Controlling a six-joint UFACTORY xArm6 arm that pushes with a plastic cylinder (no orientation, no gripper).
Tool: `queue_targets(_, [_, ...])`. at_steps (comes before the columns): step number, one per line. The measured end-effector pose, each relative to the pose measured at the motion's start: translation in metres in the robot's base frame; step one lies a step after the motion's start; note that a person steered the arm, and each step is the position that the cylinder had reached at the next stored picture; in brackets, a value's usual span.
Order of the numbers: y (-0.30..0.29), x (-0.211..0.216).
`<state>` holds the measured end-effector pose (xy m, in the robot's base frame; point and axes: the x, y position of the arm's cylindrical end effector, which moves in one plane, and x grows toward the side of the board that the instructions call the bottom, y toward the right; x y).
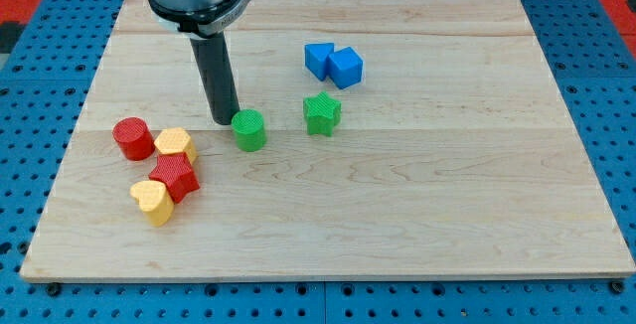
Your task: Move the green circle left to the green star
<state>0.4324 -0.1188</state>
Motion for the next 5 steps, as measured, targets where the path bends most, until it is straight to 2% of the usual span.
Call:
queue_targets(1, [-0.032,0.030])
queue_targets(2, [0.002,0.039])
queue_targets(3, [0.048,0.016])
queue_targets(4, [0.040,0.015])
queue_targets(5, [-0.052,0.016])
